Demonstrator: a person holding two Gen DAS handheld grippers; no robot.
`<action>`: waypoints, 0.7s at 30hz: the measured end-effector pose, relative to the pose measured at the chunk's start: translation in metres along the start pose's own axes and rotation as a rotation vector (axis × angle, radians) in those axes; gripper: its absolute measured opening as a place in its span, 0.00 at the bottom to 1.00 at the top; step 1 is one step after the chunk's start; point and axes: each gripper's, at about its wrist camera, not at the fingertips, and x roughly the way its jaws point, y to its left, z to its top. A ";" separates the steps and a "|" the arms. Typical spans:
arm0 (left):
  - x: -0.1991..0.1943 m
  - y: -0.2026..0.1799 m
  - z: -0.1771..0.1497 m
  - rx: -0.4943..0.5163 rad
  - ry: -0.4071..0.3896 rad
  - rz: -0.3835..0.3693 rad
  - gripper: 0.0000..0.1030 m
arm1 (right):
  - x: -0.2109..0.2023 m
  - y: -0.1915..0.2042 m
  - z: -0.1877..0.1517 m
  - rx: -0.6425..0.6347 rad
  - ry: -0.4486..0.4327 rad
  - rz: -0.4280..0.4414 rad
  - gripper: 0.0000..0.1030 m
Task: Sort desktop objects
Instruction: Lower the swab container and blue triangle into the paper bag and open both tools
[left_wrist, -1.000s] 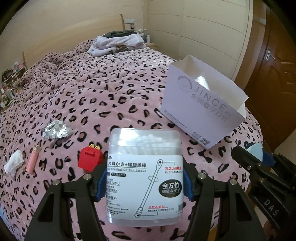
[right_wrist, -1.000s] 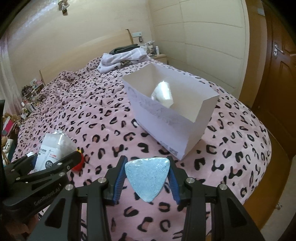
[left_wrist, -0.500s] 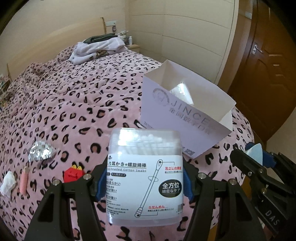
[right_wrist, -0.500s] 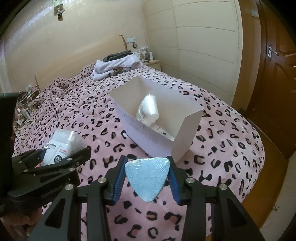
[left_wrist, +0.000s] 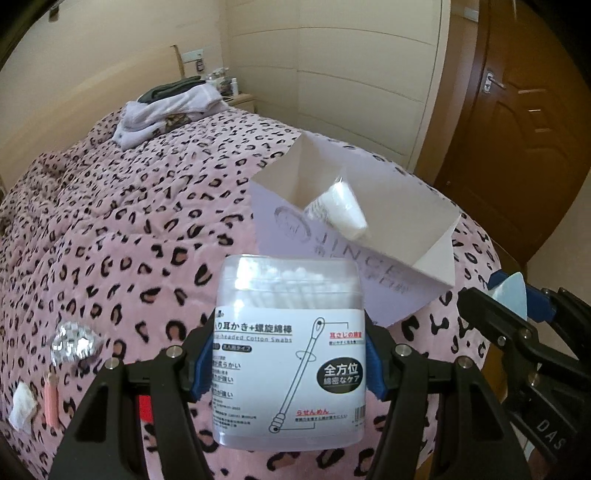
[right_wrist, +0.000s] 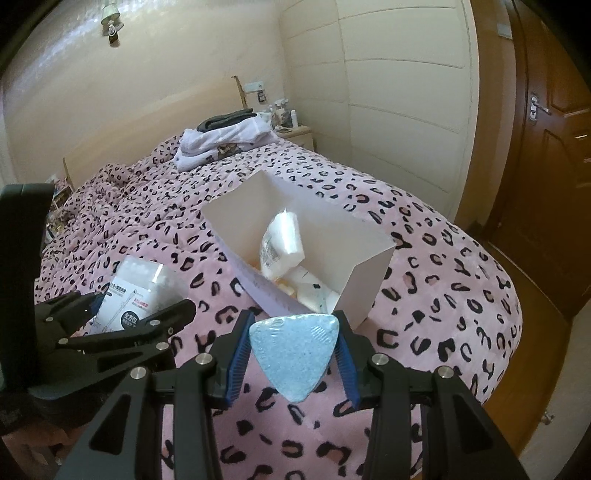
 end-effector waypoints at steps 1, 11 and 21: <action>0.000 0.000 0.006 0.004 -0.002 -0.008 0.63 | 0.000 -0.001 0.003 0.001 -0.004 -0.001 0.42; 0.012 0.003 0.061 -0.010 0.006 -0.115 0.63 | 0.007 -0.006 0.038 -0.012 -0.040 -0.008 0.42; 0.033 -0.001 0.112 0.003 0.019 -0.134 0.62 | 0.034 -0.007 0.070 -0.024 -0.032 -0.027 0.42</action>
